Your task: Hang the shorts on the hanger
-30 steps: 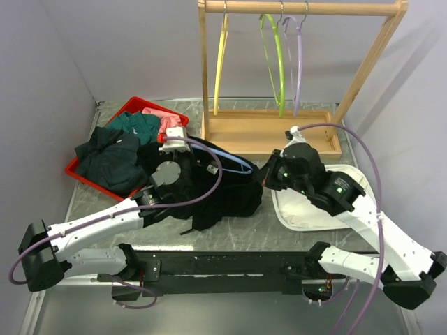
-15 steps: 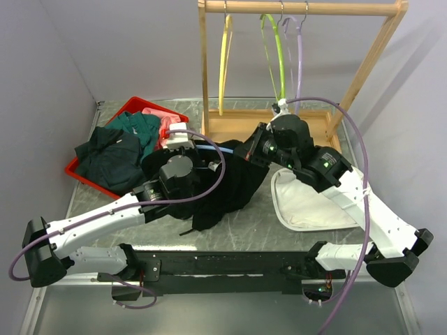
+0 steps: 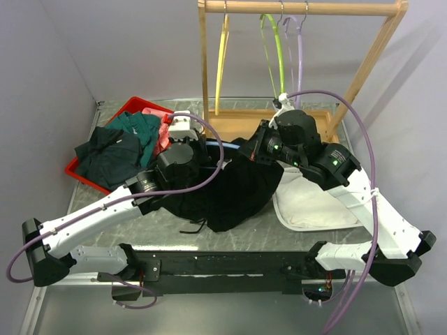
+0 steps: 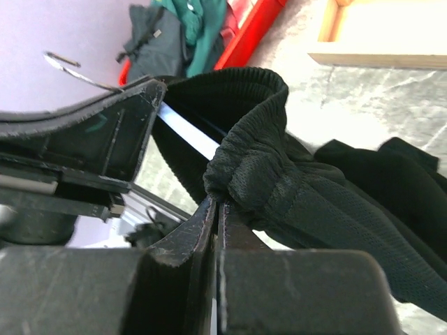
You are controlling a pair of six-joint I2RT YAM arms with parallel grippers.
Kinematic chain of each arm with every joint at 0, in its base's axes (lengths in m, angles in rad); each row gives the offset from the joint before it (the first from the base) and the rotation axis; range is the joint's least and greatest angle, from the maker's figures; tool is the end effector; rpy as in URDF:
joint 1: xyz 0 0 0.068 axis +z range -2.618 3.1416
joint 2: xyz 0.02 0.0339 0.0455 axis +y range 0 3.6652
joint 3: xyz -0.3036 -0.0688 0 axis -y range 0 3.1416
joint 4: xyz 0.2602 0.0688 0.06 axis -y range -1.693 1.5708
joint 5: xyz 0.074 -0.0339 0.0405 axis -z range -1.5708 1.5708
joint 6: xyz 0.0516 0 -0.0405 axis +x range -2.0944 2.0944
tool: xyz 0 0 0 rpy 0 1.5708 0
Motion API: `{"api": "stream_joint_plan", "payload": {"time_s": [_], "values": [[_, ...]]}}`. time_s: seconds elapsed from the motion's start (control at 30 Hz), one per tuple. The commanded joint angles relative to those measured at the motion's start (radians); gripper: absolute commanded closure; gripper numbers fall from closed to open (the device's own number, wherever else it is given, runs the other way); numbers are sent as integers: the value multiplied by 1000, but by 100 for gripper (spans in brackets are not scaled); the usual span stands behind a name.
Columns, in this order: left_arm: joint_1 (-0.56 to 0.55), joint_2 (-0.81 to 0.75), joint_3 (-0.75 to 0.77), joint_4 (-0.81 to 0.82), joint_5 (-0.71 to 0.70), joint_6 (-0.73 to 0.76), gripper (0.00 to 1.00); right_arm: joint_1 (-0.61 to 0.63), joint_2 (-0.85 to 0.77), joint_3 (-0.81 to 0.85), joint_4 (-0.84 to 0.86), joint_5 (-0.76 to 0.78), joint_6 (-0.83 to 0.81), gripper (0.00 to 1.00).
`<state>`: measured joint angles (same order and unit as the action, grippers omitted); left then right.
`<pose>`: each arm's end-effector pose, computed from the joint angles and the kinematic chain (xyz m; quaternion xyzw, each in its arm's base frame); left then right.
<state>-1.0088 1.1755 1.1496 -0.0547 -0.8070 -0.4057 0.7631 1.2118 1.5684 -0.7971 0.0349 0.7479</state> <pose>0.1776 -0.2121 0.4381 -0.0534 0.7246 -0.1858 0.6615 0.1818 0.1714 0.4913 0.0029 0.8444 0.3564 0.3999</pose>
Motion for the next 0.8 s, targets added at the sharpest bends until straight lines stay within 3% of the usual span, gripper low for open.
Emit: {"api": "stream_joint_plan", "payload": {"time_s": [0.0,0.3,0.53,0.77], "values": [[3,-48,65,-65,130,-48,99,-2,-47,-5,-5,-21,-103,92],[3,-145,-19,-103,379,73,99,-2,-135,-100,-36,-19,-269,60],[24,-169,-67,-111,446,58,99,-2,-89,-102,-60,-89,-349,55],[130,-172,-67,-155,512,39,99,2,-341,-322,87,-24,-415,49]]}}
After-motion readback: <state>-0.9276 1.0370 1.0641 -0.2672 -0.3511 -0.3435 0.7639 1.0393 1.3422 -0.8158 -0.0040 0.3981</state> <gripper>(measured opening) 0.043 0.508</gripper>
